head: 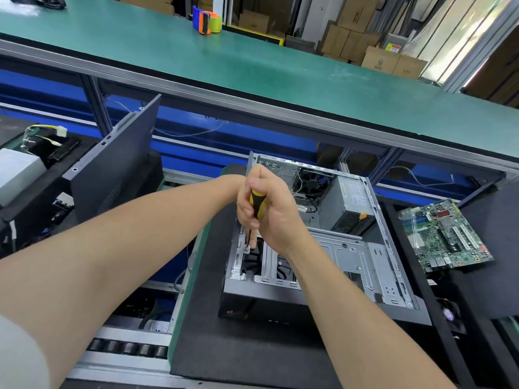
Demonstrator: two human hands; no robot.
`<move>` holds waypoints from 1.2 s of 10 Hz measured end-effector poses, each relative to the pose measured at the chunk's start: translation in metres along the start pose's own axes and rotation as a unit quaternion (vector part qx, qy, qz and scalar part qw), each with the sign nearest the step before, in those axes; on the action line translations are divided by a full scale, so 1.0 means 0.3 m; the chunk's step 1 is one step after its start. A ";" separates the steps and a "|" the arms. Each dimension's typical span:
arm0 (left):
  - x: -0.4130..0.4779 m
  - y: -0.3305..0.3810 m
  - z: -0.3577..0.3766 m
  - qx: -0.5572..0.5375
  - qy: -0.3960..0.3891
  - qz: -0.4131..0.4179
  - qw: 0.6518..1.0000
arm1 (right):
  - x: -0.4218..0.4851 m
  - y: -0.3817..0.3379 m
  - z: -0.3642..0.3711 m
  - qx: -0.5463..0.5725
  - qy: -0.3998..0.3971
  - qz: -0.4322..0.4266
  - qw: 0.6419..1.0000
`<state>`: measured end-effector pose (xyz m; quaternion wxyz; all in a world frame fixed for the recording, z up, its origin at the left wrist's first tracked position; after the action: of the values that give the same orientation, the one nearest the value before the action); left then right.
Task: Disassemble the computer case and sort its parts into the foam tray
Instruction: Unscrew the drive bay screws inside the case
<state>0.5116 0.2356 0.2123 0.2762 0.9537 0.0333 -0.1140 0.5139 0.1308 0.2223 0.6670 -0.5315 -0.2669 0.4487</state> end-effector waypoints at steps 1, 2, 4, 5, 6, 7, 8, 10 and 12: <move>-0.005 -0.008 -0.011 -0.025 0.049 -0.028 0.998 | -0.033 -0.007 -0.016 -0.062 0.135 -0.049 0.988; 0.060 -0.015 0.016 -0.095 0.023 -0.056 0.994 | -0.076 -0.011 0.000 -0.107 0.311 -0.116 0.937; 0.058 0.034 0.026 -0.033 -0.080 -0.078 0.993 | -0.071 0.022 0.051 0.016 0.409 -0.088 0.908; 0.058 0.037 0.018 0.029 -0.095 -0.057 0.993 | -0.054 0.015 0.042 -0.017 0.373 -0.093 0.923; 0.058 0.032 0.011 0.097 -0.139 -0.050 0.984 | -0.034 -0.001 0.020 -0.041 0.333 -0.084 0.938; 0.094 0.042 0.008 0.204 -0.169 0.015 0.964 | -0.020 -0.022 0.001 -0.037 0.322 -0.083 0.942; 0.106 0.044 0.041 0.156 -0.231 0.020 0.960 | -0.013 -0.036 -0.014 -0.023 0.307 -0.081 0.948; 0.130 0.039 0.084 0.108 -0.297 0.088 0.945 | -0.021 -0.069 -0.039 0.026 0.265 -0.062 0.962; 0.168 0.036 0.098 0.096 -0.270 0.189 0.939 | -0.040 -0.100 -0.057 0.036 0.247 -0.055 0.967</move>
<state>0.5560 0.2108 0.1818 0.1988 0.8976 -0.2350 -0.3156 0.5322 0.1113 0.2472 0.7543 -0.5862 -0.1067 0.2757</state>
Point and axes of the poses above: each hand's wrist, its own x-axis towards the middle knuckle, its own z-axis out of the palm, y = z × x, the point moved 4 cm from there along x, towards the middle knuckle, and after that the axes turned 14 degrees about z, right-handed, at the moved point
